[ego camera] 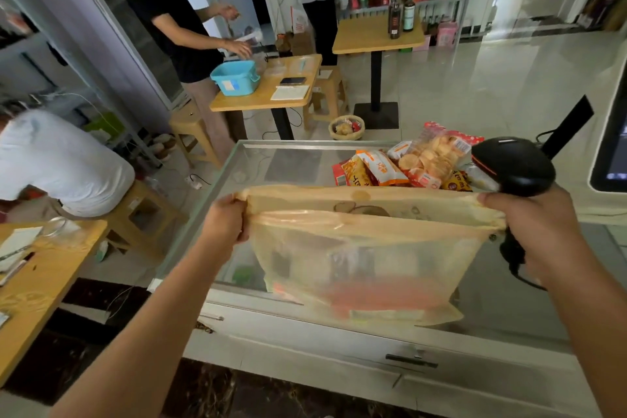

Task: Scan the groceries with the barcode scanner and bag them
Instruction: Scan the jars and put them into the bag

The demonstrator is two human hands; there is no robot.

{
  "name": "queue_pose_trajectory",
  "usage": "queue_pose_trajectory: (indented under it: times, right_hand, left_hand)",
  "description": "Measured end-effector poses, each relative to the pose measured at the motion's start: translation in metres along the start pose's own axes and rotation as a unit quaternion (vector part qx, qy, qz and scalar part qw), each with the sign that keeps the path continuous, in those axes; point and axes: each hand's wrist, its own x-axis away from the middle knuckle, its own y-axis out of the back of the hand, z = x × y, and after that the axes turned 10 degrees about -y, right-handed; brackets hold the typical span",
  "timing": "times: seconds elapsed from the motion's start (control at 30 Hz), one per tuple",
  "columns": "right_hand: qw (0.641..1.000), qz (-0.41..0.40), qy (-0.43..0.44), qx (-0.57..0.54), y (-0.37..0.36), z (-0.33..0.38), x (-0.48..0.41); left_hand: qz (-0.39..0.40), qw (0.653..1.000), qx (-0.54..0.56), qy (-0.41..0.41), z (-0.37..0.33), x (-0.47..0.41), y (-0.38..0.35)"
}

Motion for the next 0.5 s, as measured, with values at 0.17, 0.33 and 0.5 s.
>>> queue_pose_trajectory:
  times: [0.17,0.33,0.5]
  right_hand:
    - [1.000,0.008,0.013,-0.010,-0.008,0.027,-0.010]
    - [0.999,-0.025,0.038,-0.016,-0.007,0.069,-0.018]
    - [0.997,-0.053,0.054,-0.008,-0.015,0.078,-0.021]
  left_hand:
    - [-0.018,0.996,0.063,-0.060,-0.070,-0.029,-0.003]
    - [-0.016,0.982,0.153,-0.113,-0.105,-0.029,-0.003]
    - [0.016,0.978,0.166,-0.129,-0.100,-0.033,0.005]
